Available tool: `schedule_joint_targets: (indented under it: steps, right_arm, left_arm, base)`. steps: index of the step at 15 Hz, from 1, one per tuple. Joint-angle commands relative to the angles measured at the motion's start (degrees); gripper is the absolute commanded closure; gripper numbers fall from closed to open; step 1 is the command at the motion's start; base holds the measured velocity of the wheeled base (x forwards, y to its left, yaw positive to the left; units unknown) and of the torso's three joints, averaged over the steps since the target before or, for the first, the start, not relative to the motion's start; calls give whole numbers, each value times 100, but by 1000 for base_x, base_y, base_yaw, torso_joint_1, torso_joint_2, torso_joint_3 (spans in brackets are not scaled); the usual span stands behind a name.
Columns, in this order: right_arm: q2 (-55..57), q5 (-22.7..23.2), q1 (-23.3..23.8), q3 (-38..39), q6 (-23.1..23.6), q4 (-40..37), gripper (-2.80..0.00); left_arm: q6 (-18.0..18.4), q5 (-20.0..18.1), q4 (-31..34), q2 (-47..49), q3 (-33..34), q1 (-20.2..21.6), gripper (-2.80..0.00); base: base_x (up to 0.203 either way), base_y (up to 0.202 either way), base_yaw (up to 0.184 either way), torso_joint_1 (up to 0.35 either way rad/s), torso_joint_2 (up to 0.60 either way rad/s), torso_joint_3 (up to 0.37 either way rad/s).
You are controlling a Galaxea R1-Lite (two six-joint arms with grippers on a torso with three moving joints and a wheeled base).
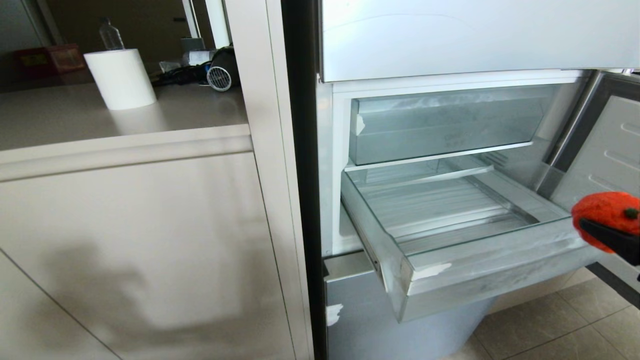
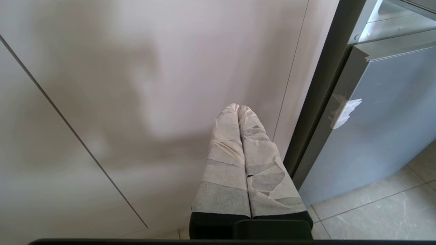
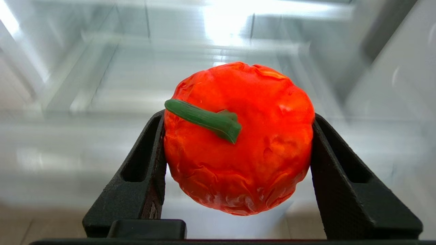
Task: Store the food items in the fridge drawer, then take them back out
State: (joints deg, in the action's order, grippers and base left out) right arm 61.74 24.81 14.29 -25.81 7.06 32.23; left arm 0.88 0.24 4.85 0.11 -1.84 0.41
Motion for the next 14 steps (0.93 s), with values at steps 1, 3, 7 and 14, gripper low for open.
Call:
schedule_joint_targets:
  steps: [1,3,7,14]
  right_arm:
    - [411,20,-136,-549,-71,-15,0]
    - [680,-71,-472,-1010,-237,-209,0]
    - [1151,-65,-631,-1251,-266,-267,0]
    - [2937,-597,-1214,-2618,-283,-807,0]
  left_arm:
    - [0,2,4,-2,0,2,0]
    - [0,2,7,-2,0,2,0]
    - [0,2,4,-2,0,2,0]
    - [0,2,-2,-2,0,2,0]
  base:
    - [0,0,0,0,0,0]
    - [0,0,0,0,0,0]
    - [0,0,0,0,0,0]
    - [0,0,0,0,0,0]
